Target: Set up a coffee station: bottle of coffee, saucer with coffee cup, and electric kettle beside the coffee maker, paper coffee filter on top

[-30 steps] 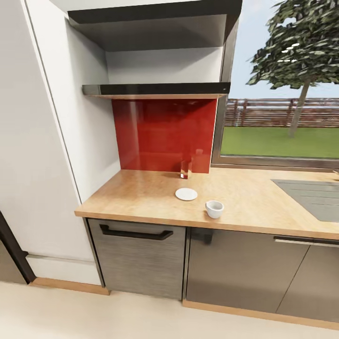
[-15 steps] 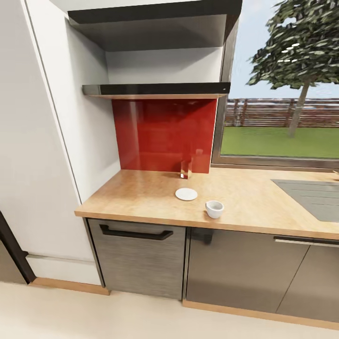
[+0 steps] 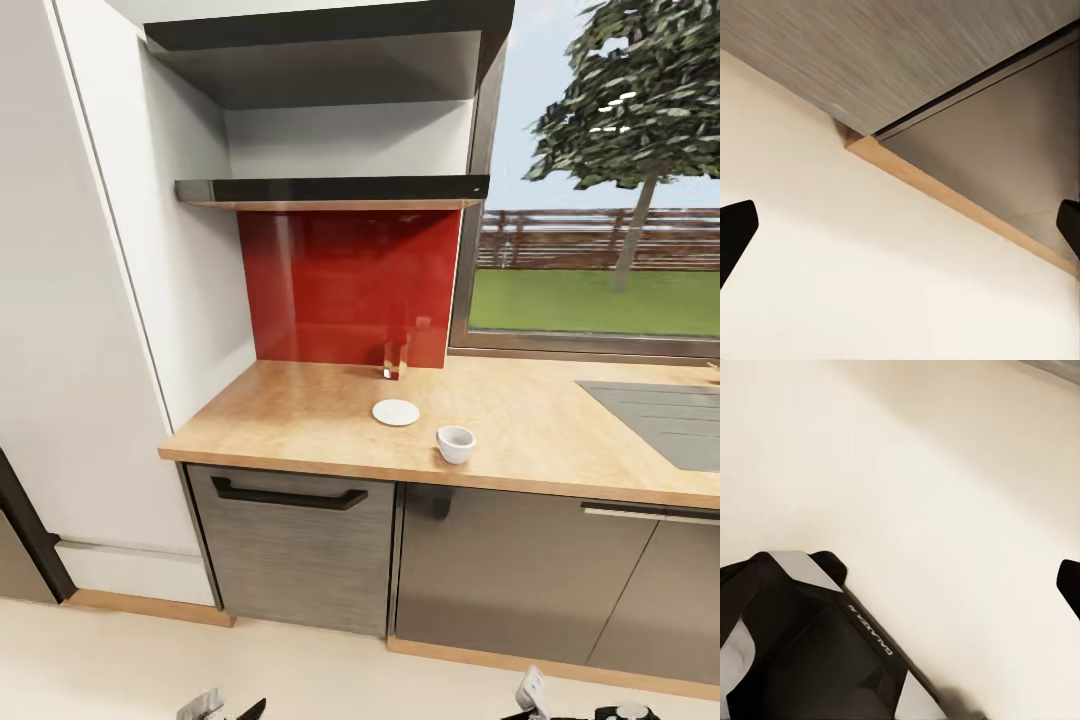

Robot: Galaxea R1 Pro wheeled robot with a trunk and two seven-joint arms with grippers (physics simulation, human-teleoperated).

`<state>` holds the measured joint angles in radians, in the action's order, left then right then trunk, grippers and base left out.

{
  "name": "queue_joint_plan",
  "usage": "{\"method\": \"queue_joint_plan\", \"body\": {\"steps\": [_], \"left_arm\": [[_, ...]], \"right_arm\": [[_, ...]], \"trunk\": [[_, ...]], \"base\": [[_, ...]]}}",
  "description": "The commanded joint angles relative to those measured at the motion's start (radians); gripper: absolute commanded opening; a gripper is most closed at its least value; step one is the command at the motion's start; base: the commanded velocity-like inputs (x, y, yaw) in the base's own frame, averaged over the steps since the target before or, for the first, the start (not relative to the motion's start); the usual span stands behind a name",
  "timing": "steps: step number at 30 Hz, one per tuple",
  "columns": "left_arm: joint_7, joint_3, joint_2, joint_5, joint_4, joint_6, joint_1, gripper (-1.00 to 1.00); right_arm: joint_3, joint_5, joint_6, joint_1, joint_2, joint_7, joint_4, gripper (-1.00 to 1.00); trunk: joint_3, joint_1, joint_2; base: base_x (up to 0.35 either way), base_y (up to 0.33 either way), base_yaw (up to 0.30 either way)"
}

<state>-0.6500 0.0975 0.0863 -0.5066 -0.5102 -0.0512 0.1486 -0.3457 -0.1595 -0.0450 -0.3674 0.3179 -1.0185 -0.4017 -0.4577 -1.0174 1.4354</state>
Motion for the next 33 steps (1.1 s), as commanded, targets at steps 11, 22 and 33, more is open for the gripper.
{"method": "queue_joint_plan", "body": {"steps": [11,22,33], "left_arm": [[-0.006,-0.026,0.003,-0.005,-0.279,-0.172,0.0,1.0],[-0.007,-0.103,0.008,-0.002,-0.643,-0.433,0.0,1.0],[-0.007,-0.131,0.009,-0.002,-0.956,-0.703,0.0,1.0]], "right_arm": [[-0.003,-0.012,-0.057,-0.005,0.005,-0.022,-0.16,1.0],[0.091,-0.01,-0.231,-0.005,0.01,-0.071,-0.455,1.0],[0.277,-0.006,-0.48,-0.005,0.015,-0.079,-0.787,1.0]], "trunk": [[-0.001,0.0,0.001],[-0.001,0.0,0.001],[-0.001,0.0,0.001]], "base": [[0.0,0.0,0.0],[0.0,0.0,0.0],[0.0,0.0,0.0]]}}
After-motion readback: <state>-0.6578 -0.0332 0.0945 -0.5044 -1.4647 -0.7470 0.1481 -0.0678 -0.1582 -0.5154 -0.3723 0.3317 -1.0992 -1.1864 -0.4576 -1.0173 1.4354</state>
